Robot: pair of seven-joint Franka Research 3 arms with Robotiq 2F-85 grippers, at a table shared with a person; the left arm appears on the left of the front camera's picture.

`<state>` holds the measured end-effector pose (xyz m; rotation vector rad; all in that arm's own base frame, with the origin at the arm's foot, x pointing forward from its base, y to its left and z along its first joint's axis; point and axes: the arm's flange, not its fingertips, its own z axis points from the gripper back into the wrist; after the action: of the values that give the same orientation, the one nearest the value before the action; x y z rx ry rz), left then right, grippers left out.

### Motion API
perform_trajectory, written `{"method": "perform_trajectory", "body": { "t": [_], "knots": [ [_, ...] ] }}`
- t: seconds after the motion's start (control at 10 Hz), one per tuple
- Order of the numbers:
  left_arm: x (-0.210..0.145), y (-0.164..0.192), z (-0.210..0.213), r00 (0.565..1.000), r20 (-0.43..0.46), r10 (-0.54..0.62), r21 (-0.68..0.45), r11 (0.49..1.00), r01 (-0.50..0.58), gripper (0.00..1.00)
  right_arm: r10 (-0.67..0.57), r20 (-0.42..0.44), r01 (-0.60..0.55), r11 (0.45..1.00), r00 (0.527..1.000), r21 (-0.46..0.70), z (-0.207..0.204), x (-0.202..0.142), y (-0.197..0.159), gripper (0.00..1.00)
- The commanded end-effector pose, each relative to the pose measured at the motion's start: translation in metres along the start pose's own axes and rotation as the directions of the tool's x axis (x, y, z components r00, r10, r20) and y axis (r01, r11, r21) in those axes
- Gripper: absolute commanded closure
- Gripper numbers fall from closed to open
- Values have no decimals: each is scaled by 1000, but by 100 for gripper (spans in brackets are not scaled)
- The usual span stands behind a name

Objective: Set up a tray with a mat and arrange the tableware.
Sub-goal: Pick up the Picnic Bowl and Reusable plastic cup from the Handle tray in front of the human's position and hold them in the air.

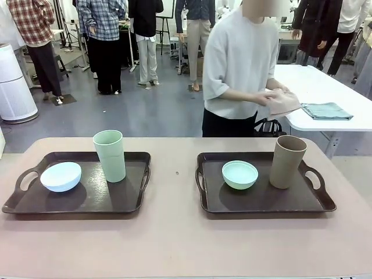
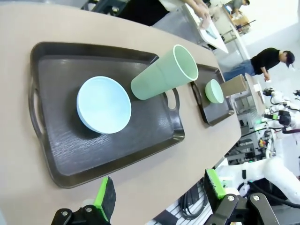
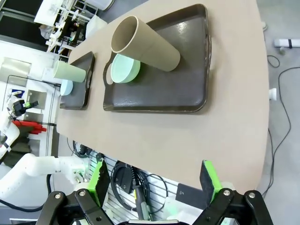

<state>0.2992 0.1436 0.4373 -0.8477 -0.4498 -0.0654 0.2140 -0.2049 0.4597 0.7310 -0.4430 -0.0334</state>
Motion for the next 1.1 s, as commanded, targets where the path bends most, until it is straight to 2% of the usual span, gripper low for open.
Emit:
{"method": "perform_trajectory", "body": {
  "t": [0.0,1.0],
  "knots": [
    [2,1,-1,1000,9,-10,-13,1000,10,0,8,-2,-7,1000,1000,16,-1,0,1,0],
    [2,1,-1,1000,9,-10,-13,1000,10,0,8,-2,-7,1000,1000,16,-1,0,1,0]
  ]
}}
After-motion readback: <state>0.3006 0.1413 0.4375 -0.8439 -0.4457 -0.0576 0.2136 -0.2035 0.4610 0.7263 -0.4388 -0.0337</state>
